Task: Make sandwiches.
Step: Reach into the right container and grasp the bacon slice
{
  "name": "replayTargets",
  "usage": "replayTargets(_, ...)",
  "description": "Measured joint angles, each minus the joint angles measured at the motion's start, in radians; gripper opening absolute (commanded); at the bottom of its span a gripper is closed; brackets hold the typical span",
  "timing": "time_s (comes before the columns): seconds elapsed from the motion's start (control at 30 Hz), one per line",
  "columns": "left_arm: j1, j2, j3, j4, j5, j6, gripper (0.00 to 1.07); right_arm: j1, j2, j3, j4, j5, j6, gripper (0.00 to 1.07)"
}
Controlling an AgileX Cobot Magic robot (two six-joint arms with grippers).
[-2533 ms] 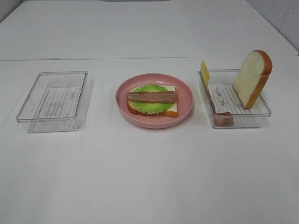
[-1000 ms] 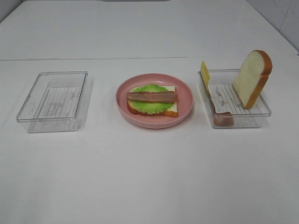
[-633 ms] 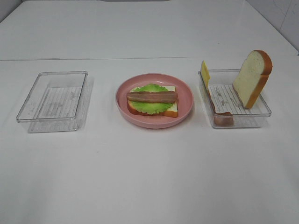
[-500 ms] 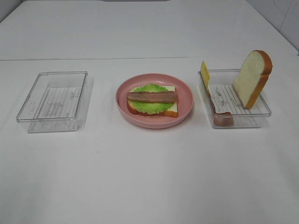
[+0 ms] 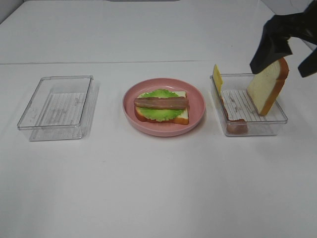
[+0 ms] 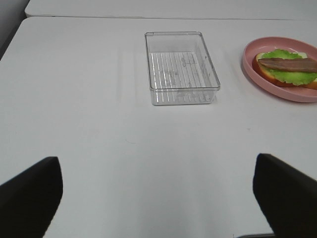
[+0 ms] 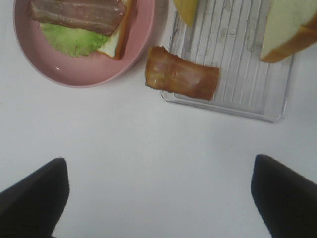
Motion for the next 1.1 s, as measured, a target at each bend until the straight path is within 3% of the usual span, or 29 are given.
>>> replayTargets(0.2,0.0,0.0,0.0,0.0,0.0,0.0,0.98,0.1,0.146,-0.156,-0.061,-0.015,0.053,0.9)
replayTargets(0.4,0.0,0.0,0.0,0.0,0.0,0.0,0.98,0.111,0.249,-0.249,-0.097,-0.015,0.1,0.89)
replayTargets(1.1,0.0,0.0,0.0,0.0,0.0,0.0,0.98,0.112,0.459,-0.258,-0.047,-0.068,0.084,0.89)
